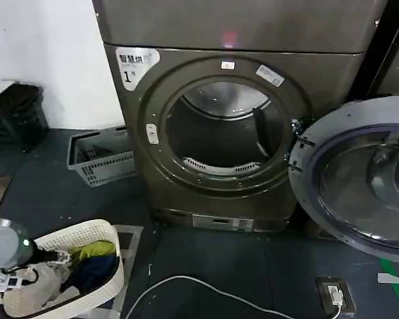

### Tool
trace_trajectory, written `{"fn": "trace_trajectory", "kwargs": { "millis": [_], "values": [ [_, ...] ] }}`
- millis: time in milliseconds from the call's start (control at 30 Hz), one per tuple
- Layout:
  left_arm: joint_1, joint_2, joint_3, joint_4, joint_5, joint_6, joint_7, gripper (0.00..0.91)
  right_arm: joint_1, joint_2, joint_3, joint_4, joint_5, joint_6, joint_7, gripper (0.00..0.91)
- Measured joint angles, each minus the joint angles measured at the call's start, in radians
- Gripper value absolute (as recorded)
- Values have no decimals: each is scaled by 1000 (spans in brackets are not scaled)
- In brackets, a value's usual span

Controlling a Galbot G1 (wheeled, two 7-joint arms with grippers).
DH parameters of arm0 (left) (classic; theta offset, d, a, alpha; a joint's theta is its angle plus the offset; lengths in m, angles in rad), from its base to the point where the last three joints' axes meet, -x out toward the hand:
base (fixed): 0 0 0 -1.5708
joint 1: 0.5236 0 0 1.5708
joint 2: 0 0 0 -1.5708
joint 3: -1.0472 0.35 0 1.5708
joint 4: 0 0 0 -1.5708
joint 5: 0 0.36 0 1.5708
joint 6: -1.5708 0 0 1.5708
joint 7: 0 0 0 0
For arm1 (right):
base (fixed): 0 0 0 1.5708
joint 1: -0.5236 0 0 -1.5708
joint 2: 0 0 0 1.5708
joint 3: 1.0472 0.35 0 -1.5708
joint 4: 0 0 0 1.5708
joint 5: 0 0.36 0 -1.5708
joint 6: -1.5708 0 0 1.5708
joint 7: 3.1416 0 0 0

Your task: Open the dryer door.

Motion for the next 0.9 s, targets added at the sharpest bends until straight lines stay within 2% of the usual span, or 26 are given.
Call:
{"fn": "trace_trajectory", "kwargs": {
  "millis": [900],
  "values": [
    [6, -4, -2, 2, 8, 0, 2, 907, 0, 16, -9, 10, 2, 11, -18, 907]
  ]
}}
